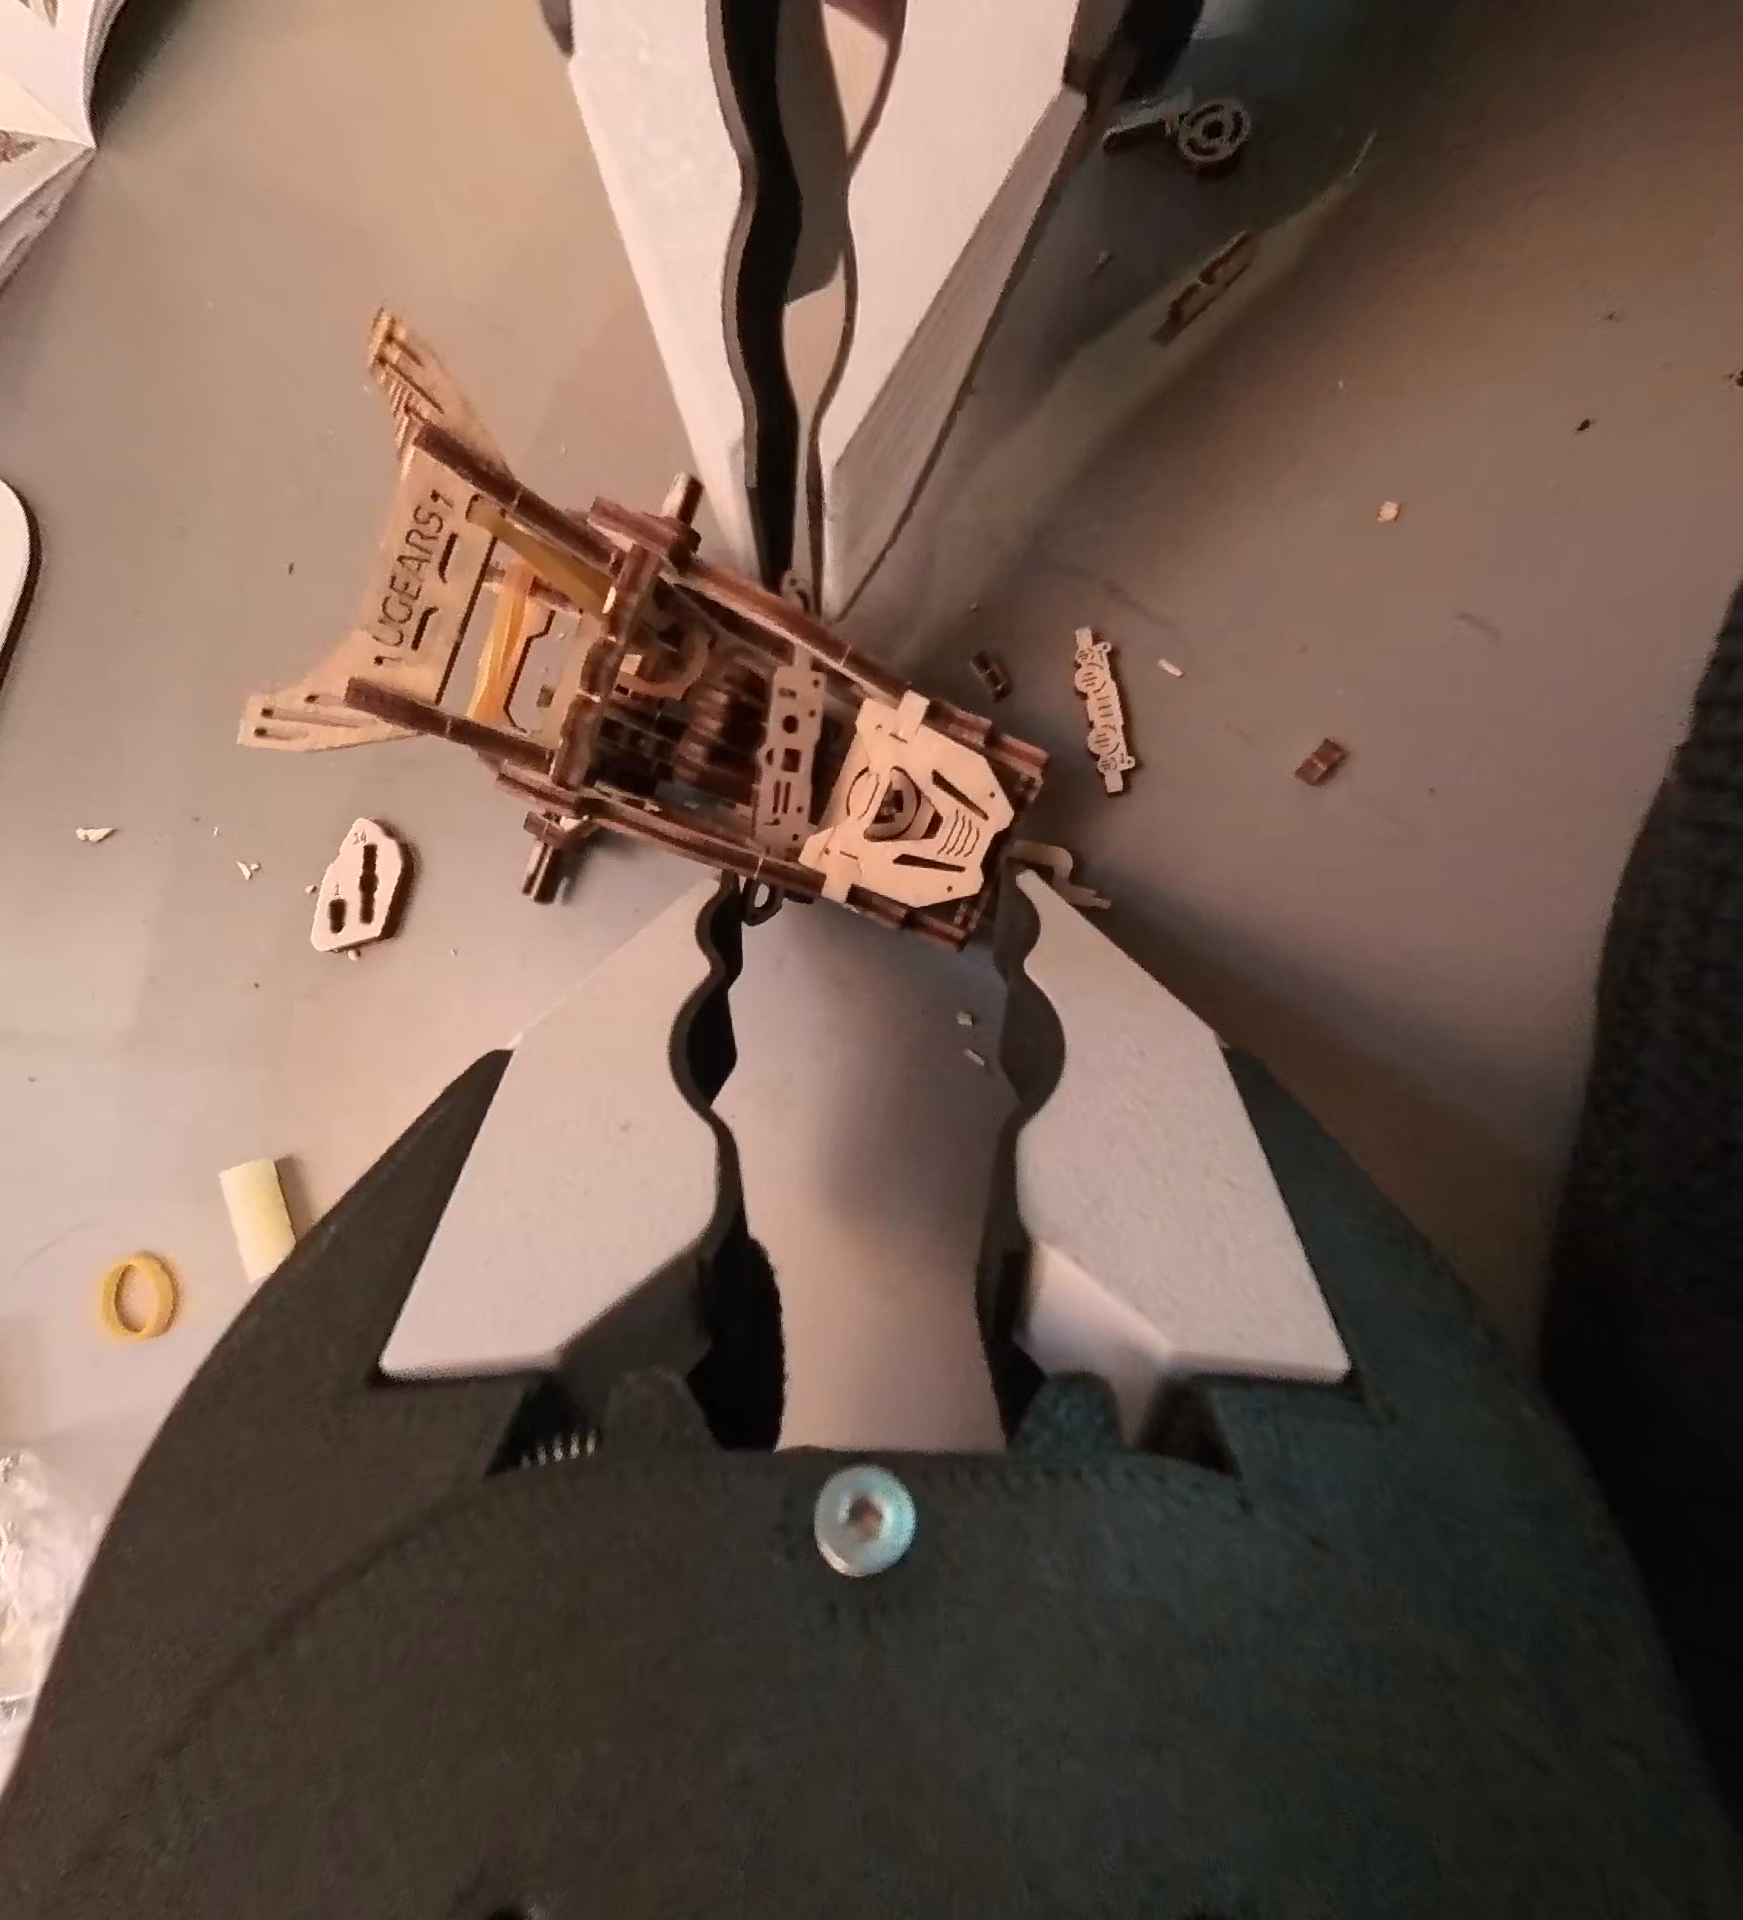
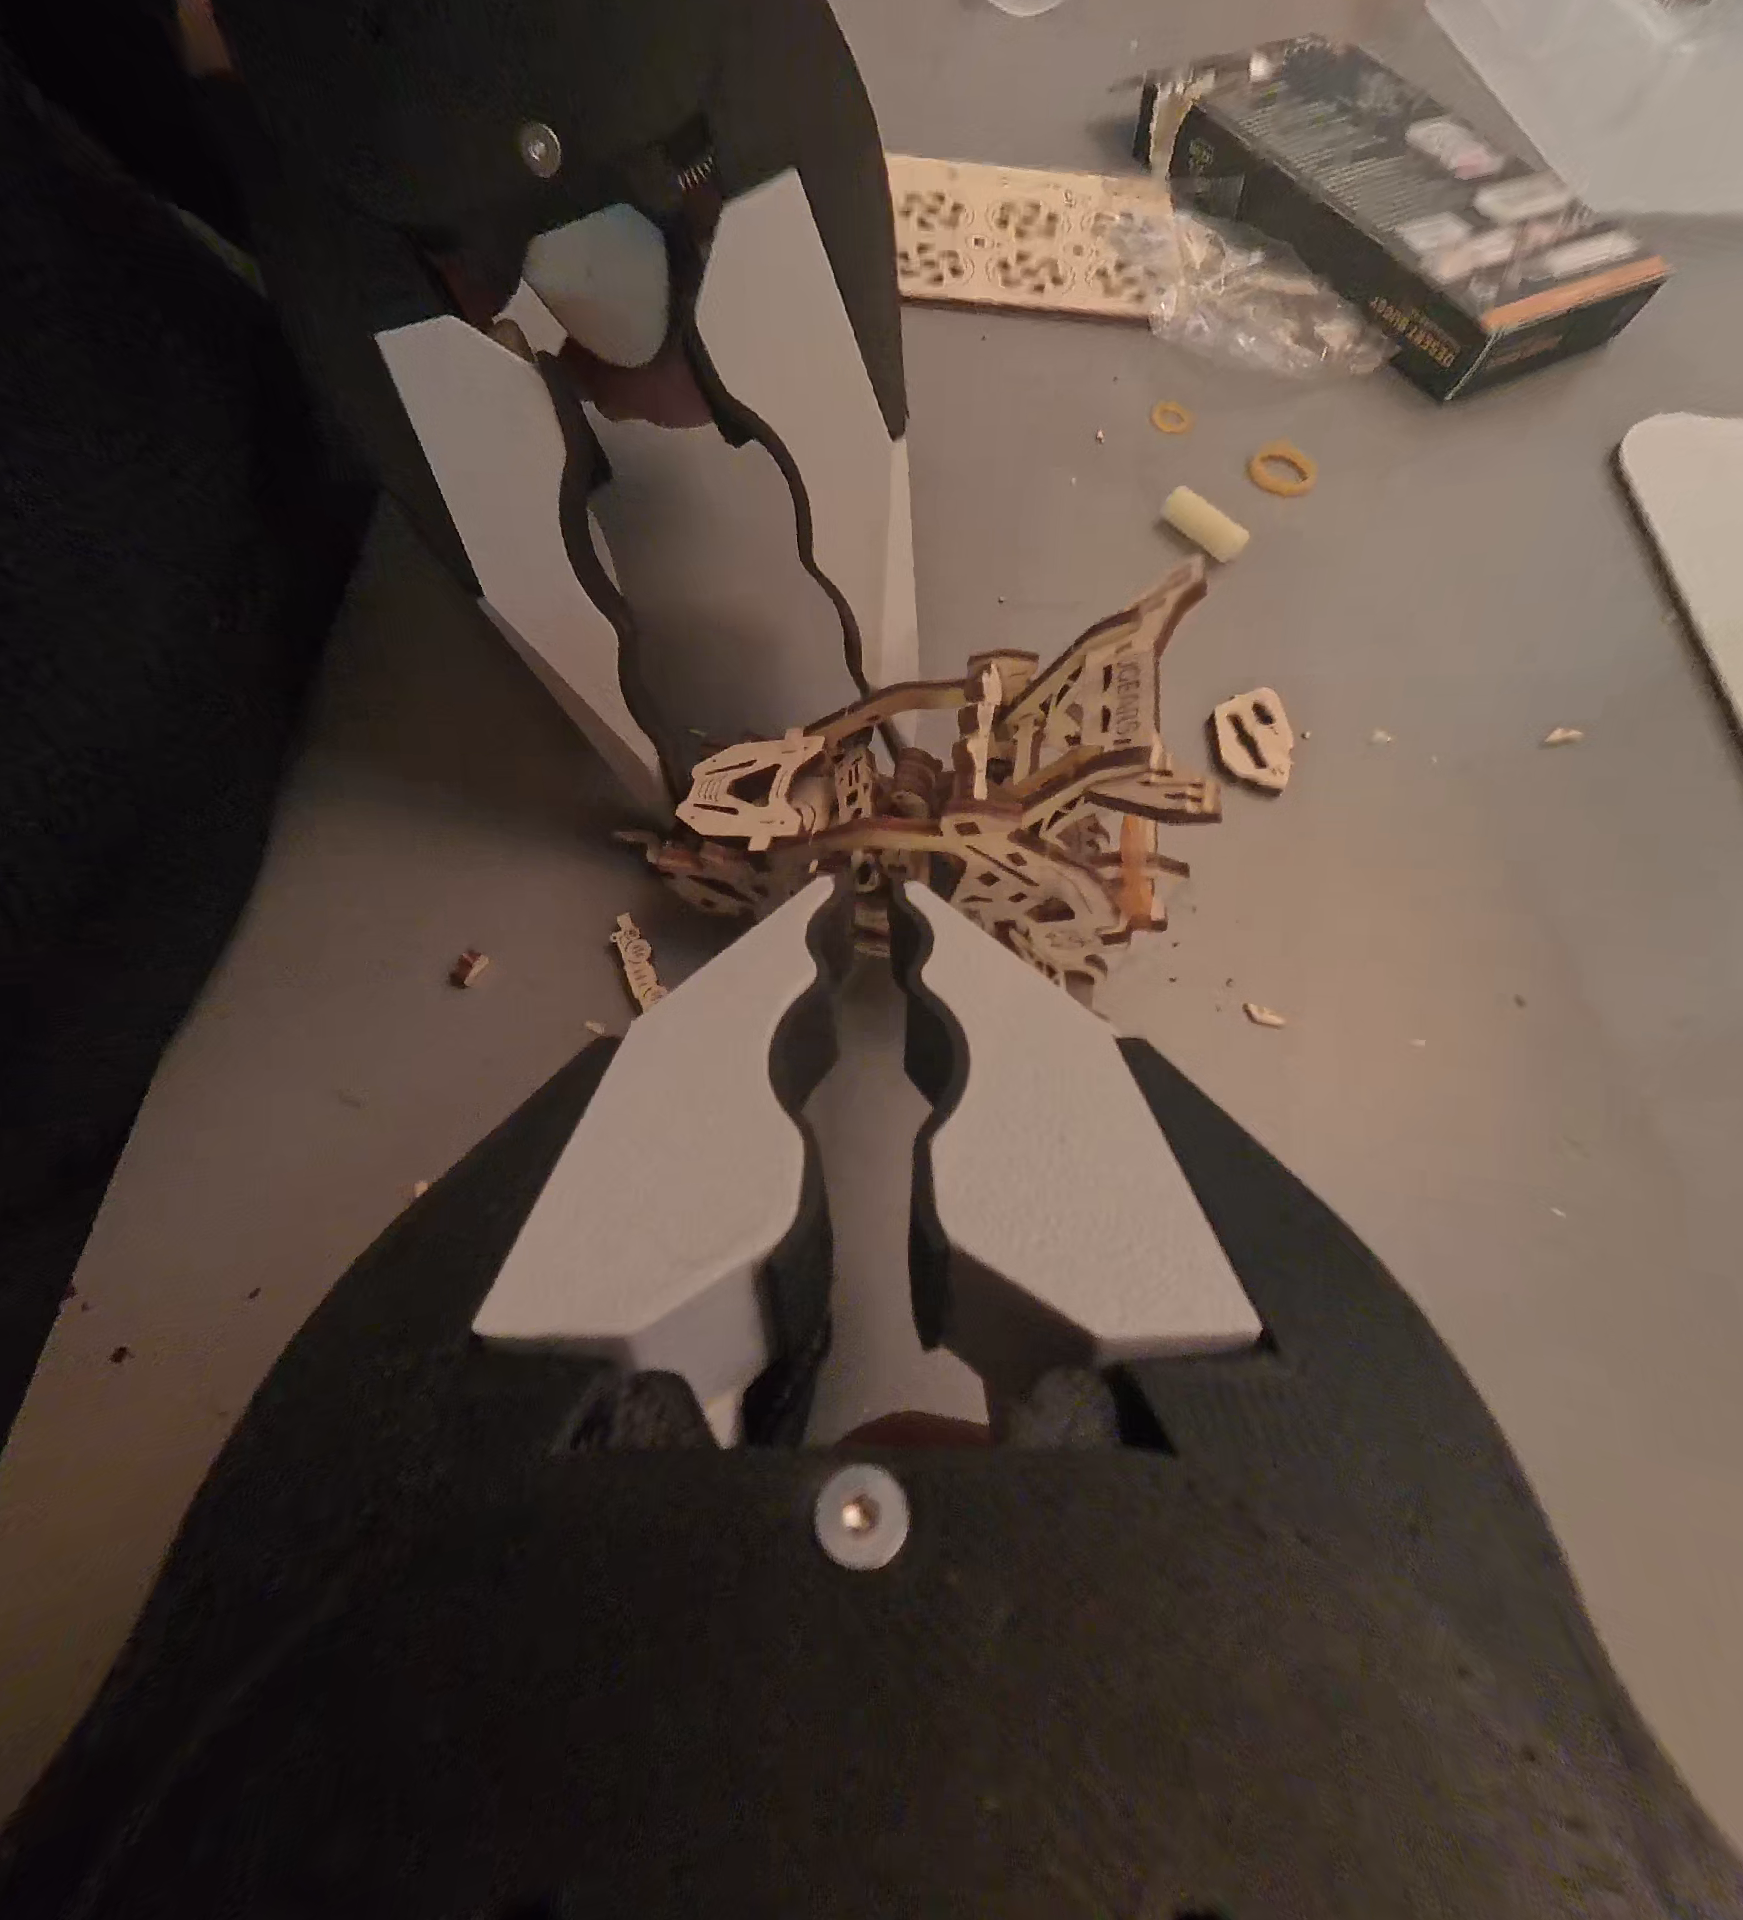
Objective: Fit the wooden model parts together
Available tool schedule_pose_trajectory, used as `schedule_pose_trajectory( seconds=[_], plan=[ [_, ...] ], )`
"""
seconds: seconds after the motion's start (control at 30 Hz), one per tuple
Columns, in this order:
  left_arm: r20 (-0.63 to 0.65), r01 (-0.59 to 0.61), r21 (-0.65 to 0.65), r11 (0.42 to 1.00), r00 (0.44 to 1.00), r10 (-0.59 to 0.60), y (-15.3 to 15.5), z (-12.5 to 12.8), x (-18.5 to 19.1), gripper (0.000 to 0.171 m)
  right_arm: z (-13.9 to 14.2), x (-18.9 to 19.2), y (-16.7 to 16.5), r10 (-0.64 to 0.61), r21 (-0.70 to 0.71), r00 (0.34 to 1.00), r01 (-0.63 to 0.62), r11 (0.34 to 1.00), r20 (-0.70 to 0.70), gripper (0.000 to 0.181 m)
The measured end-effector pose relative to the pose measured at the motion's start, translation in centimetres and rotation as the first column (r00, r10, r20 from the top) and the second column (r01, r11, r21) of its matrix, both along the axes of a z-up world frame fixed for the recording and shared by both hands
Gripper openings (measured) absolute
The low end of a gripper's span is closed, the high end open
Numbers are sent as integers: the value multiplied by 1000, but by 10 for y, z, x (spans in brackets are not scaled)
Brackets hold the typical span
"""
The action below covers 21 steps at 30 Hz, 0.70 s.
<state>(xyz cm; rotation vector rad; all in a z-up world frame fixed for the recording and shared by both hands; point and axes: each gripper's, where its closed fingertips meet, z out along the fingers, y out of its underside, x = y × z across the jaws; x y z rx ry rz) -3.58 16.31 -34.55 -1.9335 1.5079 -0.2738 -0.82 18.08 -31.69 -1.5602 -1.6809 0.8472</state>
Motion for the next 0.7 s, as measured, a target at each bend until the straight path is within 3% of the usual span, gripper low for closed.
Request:
schedule_pose_trajectory(
  seconds=[0.7],
  plan=[
    [11, -8, 25, 1000, 1000, 8, 0, -2, -1, 50, -11, -2, -11, 57, -240, 998, -46, 970, 39, 3]
  ],
)
